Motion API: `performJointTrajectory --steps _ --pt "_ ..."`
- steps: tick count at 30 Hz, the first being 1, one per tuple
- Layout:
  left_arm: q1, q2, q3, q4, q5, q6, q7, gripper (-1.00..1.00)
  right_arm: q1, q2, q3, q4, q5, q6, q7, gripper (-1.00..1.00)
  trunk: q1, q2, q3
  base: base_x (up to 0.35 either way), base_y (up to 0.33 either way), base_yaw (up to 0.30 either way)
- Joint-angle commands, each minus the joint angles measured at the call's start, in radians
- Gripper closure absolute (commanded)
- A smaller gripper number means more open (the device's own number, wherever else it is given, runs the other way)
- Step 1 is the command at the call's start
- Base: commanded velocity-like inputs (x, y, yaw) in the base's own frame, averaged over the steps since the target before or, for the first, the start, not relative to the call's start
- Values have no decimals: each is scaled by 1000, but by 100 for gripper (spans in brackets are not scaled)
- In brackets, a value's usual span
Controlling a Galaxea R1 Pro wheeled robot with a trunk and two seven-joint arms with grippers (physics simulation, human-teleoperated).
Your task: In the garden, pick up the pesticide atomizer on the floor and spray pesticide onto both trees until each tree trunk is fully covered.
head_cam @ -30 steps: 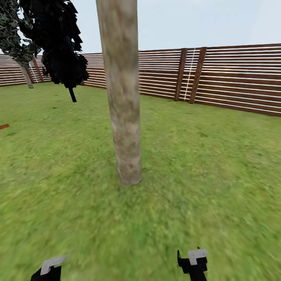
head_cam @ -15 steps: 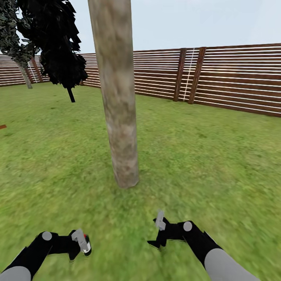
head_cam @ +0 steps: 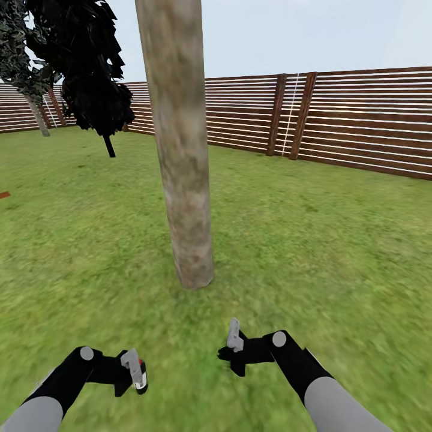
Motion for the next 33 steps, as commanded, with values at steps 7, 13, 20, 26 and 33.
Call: performJointTrajectory --steps 7,13,20,26,33 --pt "-1 -70 -119 -8 -2 12 0 100 0 3 1 1 0 0 3 100 0 0 0 0 0 0" --pt "-1 -110 -122 -9 -2 12 0 100 0 32 2 1 1 -1 11 100 0 0 0 0 0 0" --pt "-1 -134 -136 -12 -2 11 5 100 0 66 3 1 2 -1 20 100 0 0 0 0 0 0" --pt "-3 -152 -155 -11 -1 8 3 100 0 71 4 1 2 -1 20 100 0 0 0 0 0 0" --pt "-4 -167 -156 -21 -1 5 0 100 0 74 4 1 5 -2 20 100 0 0 0 0 0 0"
